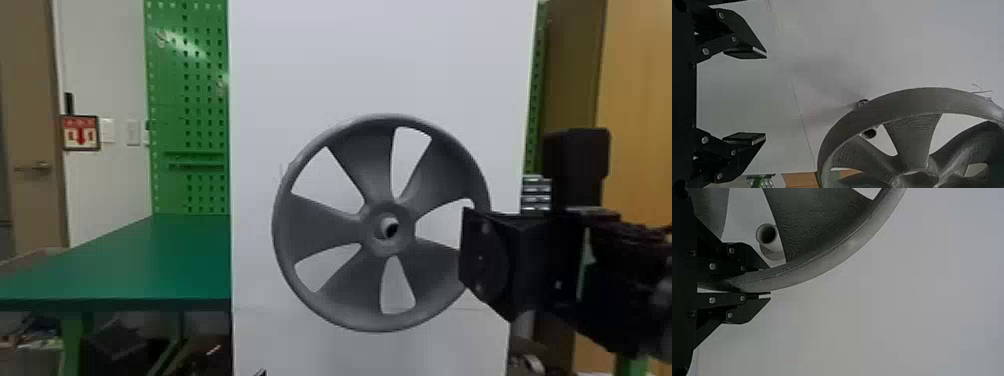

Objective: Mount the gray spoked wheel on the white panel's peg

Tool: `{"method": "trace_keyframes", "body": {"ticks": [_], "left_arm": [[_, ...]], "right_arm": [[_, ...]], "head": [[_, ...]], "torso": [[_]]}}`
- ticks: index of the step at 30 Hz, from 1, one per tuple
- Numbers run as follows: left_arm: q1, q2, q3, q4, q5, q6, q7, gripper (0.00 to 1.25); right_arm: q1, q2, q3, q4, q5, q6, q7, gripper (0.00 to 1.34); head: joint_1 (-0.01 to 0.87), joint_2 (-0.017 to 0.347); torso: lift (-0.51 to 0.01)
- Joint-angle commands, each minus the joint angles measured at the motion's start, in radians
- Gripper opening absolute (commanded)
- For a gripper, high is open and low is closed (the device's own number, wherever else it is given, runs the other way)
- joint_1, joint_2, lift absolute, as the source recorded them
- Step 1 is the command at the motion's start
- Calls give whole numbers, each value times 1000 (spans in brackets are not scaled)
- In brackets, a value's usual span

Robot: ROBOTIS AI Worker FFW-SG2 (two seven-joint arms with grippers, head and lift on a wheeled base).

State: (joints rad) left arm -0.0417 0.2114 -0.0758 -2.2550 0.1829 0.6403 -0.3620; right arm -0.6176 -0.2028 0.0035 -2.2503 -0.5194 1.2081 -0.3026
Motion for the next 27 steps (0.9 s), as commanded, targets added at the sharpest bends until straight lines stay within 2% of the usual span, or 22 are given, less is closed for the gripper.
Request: {"method": "trace_keyframes", "body": {"ticks": [1, 27], "left_arm": [[-1, 2, -1, 2, 1, -1, 0, 742], [-1, 2, -1, 2, 3, -1, 0, 742]], "right_arm": [[-5, 5, 10, 6, -13, -7, -10, 199], [6, -3, 12, 15, -2, -13, -33, 199]], "head": [[123, -8], [123, -8]], "torso": [[-407], [-407]]}}
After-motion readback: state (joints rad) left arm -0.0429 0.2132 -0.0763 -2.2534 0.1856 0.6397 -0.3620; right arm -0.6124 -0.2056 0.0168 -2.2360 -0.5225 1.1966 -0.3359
